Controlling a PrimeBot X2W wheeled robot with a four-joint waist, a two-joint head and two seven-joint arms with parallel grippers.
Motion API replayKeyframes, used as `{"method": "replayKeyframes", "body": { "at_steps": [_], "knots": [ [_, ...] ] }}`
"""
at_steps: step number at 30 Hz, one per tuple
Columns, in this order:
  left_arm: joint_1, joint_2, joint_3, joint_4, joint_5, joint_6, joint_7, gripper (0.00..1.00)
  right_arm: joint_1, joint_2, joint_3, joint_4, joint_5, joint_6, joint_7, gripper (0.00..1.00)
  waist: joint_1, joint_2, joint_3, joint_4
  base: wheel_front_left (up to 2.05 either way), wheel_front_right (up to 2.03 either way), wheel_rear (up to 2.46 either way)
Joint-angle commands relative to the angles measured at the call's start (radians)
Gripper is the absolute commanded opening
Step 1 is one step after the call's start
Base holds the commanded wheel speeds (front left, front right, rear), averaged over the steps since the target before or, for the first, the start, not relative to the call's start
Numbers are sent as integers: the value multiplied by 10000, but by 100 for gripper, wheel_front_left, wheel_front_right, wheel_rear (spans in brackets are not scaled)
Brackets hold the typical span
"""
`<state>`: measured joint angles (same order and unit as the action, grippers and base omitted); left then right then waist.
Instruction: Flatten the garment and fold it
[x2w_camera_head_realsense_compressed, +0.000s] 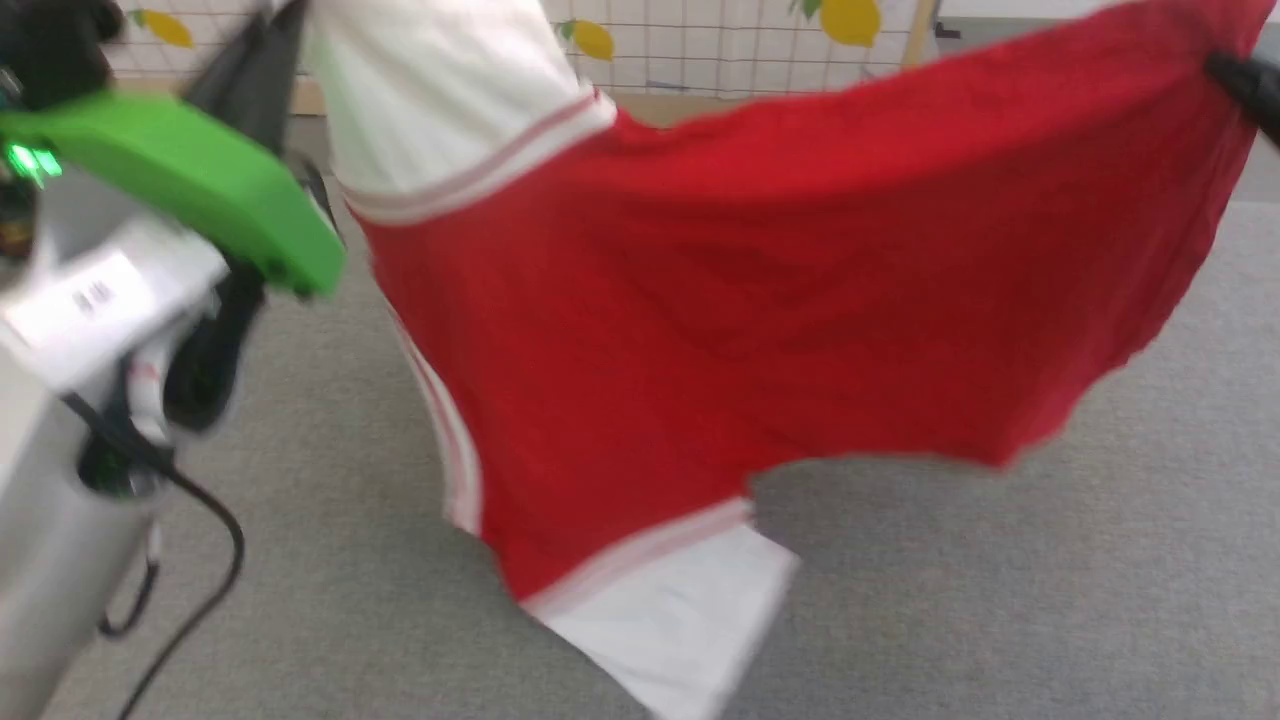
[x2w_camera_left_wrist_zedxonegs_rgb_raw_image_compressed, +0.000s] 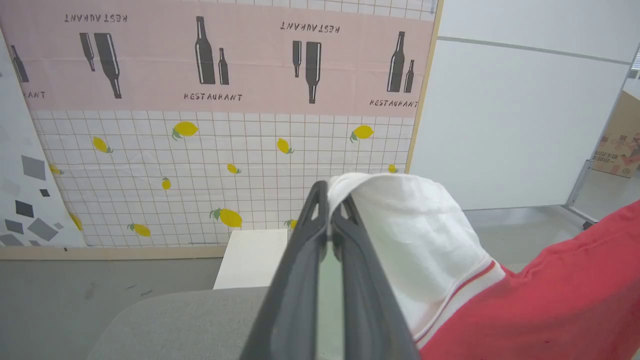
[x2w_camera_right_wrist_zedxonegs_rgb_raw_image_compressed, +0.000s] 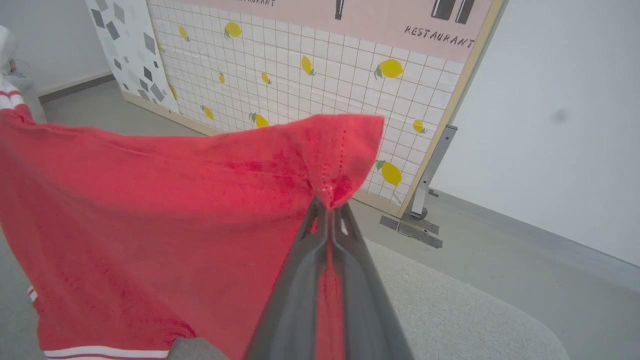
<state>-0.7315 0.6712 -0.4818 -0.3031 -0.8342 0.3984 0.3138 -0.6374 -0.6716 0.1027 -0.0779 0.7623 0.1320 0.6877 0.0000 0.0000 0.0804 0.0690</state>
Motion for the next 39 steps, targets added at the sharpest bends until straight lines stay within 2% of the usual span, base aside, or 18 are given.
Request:
{"method": "replayKeyframes", "body": {
  "at_steps": [1,6,11,18,28,34,39],
  "knots": [
    [-535,-94,104,224,57,-151,-53,0,-369,144,3,112,-137,-13,-142,0,0,0,107,-237,0,0,0],
    [-2125,-483,198,1376,-85,-689,90,0,-1528,504,311,736,-403,-13,-501,0,0,0,556,-547,0,0,0],
    [-3942,-901,111,3231,-2,-1326,176,0,-3128,767,1130,1746,-729,-13,-1081,0,0,0,1432,-874,0,0,0],
    [-6620,-1420,-148,6045,491,-2235,21,0,-5792,1309,2358,3863,-1244,-13,-2719,0,0,0,2861,-1307,0,0,0],
    [-10443,-2200,-53,8843,1468,-2736,-1616,0,-9317,2405,2960,7316,-1749,-13,-5349,0,0,0,4177,-1568,0,0,0],
    [-11431,-2548,-166,9972,1672,-3161,-2347,0,-10186,2760,3315,8681,-1594,-13,-6321,0,0,0,4604,-1466,0,0,0],
    [-11285,-2770,-355,10521,1585,-3575,-2494,0,-10093,2760,3912,9140,-1271,-13,-6638,0,0,0,4923,-1280,0,0,0]
  ]
}}
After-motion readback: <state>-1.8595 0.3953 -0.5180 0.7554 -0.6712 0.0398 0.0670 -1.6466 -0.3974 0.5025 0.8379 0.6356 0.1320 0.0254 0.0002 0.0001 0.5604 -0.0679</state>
